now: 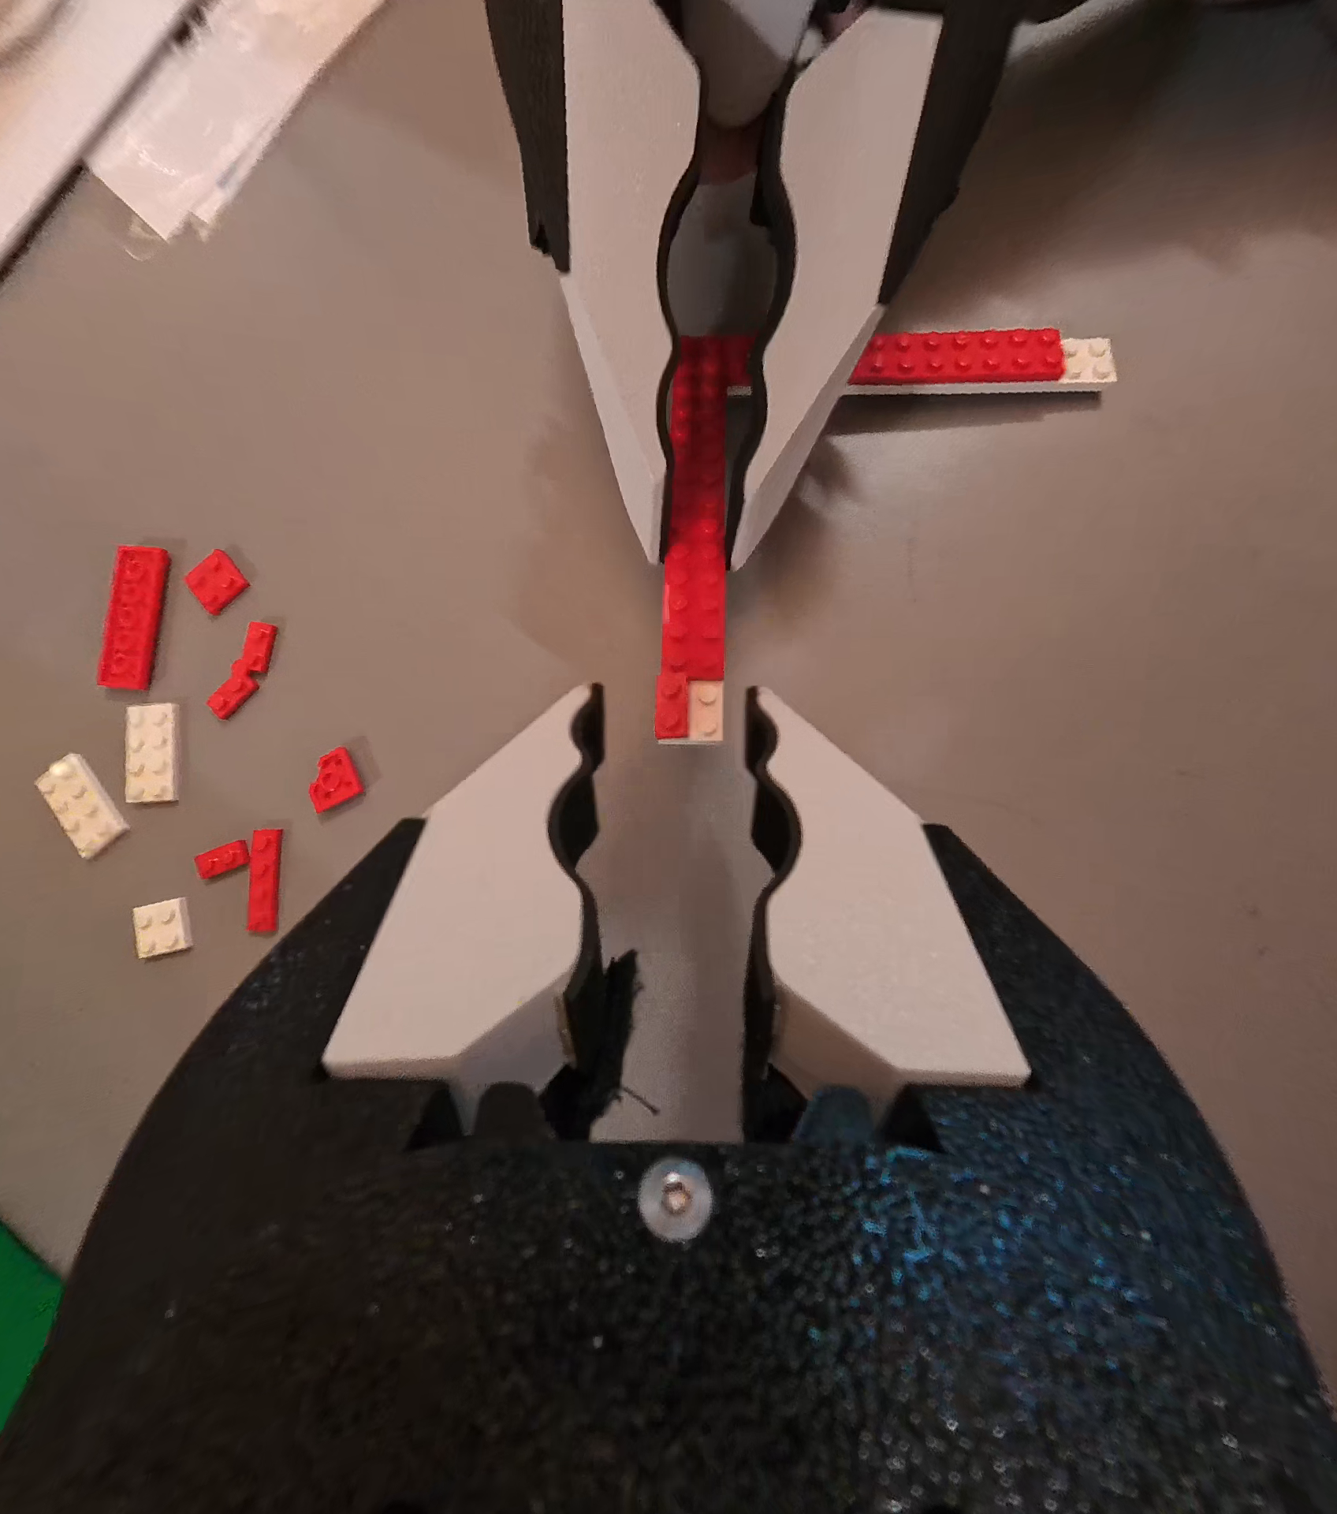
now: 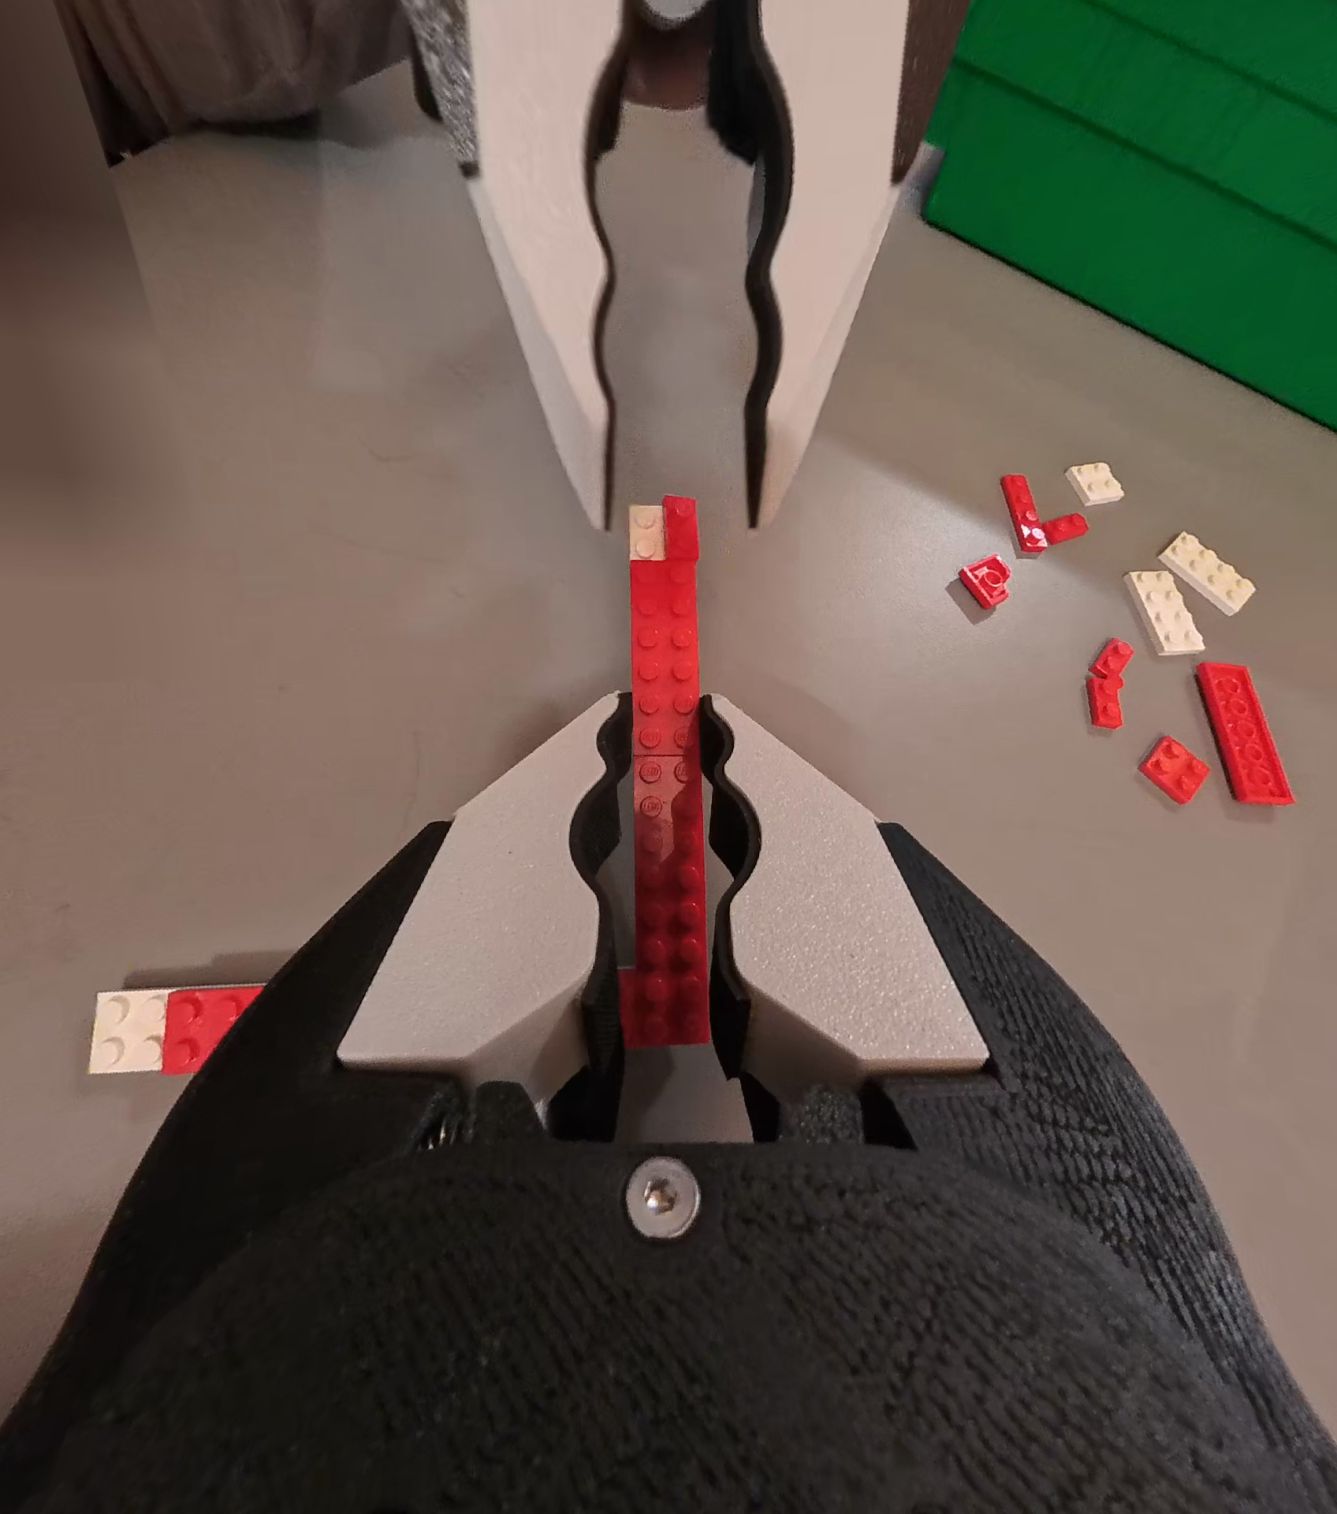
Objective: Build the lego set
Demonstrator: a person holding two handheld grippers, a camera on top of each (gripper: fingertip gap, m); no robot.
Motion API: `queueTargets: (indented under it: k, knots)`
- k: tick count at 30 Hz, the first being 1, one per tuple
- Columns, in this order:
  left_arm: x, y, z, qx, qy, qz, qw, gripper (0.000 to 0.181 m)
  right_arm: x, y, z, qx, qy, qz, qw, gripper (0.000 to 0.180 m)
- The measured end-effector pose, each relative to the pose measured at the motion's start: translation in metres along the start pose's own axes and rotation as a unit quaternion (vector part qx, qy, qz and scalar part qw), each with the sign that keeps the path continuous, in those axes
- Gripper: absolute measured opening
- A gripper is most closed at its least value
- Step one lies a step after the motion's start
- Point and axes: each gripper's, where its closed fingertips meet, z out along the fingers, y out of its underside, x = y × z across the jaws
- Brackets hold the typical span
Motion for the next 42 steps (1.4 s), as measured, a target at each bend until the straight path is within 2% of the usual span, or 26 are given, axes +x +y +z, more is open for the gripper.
queueTargets:
  k: [3,5,7,10,13,15,17,20,27,33,42]
  knots:
    - [0.004,-0.013,-0.011,0.066,-0.032,0.053,0.996,0.053,0.001,-0.001,-0.002,0.004,0.001,0.000,1.000,0.014]
    - [0.004,-0.021,-0.016,0.122,-0.090,0.119,0.981,0.069,0.001,-0.002,-0.003,0.005,0.003,0.000,1.000,0.014]
    - [0.005,-0.020,-0.021,0.158,-0.166,0.199,0.953,0.069,0.001,-0.003,-0.004,0.006,0.003,0.000,1.000,0.014]
    - [0.007,-0.006,-0.020,0.158,-0.267,0.320,0.895,0.067,0.001,-0.003,-0.004,0.007,0.001,0.002,1.000,0.014]
    - [0.008,0.011,-0.005,0.108,-0.309,0.416,0.848,0.063,0.000,-0.002,-0.002,0.006,-0.003,0.003,1.000,0.014]
    - [0.008,0.013,0.001,0.093,-0.324,0.460,0.821,0.052,-0.001,-0.001,-0.001,0.004,-0.005,0.004,1.000,0.014]
    - [0.007,0.010,0.003,0.095,-0.330,0.481,0.807,0.051,-0.002,0.000,0.000,0.002,-0.008,0.004,1.000,0.014]
    - [0.005,0.006,0.006,0.105,-0.325,0.473,0.812,0.049,-0.003,0.000,0.000,0.001,-0.010,0.004,1.000,0.014]
    - [0.001,0.005,0.010,0.115,-0.337,0.479,0.802,0.034,-0.003,0.001,0.000,0.002,-0.013,0.007,1.000,0.014]
    - [0.001,0.006,0.011,0.122,-0.340,0.479,0.800,0.032,-0.005,0.000,0.001,0.001,-0.017,0.004,1.000,0.014]
    - [0.002,0.006,0.012,0.121,-0.341,0.492,0.792,0.016,-0.007,0.002,0.003,-0.002,-0.024,0.006,1.000,0.014]
